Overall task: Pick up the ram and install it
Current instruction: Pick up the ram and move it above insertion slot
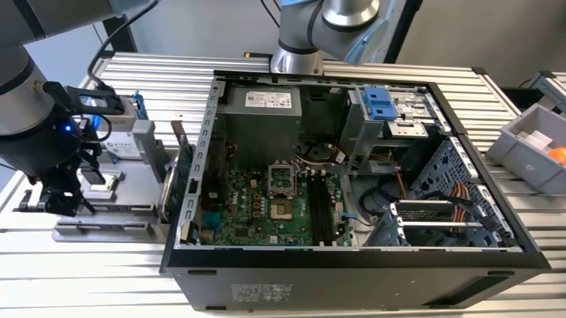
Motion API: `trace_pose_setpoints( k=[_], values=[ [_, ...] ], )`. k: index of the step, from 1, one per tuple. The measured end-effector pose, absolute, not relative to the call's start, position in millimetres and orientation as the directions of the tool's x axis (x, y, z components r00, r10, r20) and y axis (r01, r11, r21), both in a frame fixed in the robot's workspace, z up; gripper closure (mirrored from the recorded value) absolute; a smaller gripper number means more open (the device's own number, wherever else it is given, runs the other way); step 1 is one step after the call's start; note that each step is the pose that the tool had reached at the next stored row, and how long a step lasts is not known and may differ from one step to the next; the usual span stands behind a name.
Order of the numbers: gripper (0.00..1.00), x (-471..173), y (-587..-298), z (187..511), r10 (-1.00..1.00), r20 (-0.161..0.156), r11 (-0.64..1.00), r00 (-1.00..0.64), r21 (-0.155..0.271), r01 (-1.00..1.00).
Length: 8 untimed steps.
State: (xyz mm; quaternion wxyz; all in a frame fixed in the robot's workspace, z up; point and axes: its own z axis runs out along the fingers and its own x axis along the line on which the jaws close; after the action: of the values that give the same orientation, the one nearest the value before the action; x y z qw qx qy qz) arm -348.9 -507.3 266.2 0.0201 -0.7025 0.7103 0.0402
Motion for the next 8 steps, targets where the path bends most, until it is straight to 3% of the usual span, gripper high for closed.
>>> trace_pose_setpoints(
  k=[8],
  values=[
    [0.0, -348.9, -507.3, 257.4, -0.997, -0.078, 0.01, -0.012, 0.029, -1.0]
  ],
)
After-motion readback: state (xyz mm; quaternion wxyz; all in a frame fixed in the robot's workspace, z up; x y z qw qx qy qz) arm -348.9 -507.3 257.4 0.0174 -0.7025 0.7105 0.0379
